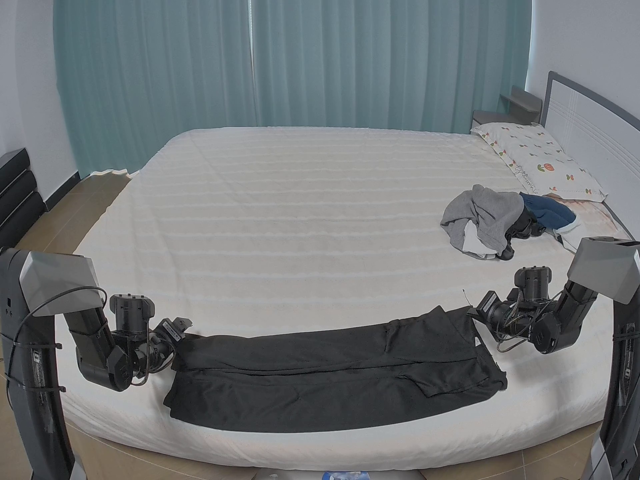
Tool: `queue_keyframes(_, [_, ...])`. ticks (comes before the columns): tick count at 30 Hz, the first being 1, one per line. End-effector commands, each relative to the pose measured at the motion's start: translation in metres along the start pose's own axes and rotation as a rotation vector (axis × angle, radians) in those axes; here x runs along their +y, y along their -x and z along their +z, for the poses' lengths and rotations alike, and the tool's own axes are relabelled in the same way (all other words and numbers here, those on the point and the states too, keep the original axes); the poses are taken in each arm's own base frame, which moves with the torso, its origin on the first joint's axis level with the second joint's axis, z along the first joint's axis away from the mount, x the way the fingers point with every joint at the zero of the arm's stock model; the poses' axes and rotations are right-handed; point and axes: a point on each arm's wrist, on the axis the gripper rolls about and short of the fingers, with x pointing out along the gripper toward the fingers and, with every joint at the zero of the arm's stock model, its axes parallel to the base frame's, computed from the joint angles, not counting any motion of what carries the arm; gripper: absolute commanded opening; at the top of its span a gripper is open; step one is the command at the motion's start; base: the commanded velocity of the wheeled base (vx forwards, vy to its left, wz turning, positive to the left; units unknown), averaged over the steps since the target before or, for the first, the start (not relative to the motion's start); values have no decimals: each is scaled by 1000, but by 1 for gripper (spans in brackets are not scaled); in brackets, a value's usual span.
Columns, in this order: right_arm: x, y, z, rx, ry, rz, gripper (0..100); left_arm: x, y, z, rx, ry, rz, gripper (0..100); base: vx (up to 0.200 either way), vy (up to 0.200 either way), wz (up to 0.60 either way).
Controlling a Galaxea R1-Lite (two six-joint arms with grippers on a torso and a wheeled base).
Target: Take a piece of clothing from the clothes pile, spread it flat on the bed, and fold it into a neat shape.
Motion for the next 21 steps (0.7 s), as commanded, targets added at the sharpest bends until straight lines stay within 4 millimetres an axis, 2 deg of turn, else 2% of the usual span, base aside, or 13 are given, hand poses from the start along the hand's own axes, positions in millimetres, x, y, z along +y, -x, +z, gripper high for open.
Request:
queue_keyframes(1, [-4,1,6,-18,-10,-2,0,-3,8,9,-26,6,-15,100,0,0,0])
queue_keyframes(6, [-5,1,11,-33,-14,-1,0,-2,15,16,-30,9,-20,100,0,0,0])
queue_keyframes(16, [-7,1,13,-34,-16,-1,0,0,20,15,25,-25,-35,100,0,0,0])
queue_keyframes(17, [-6,1,13,-32,-17,0,100,0,21,15,28,-24,-38,100,0,0,0])
queue_keyframes(21, [-4,7,15,-36,-20,8,100,-1,32,15,98,-46,-113,100,0,0,0])
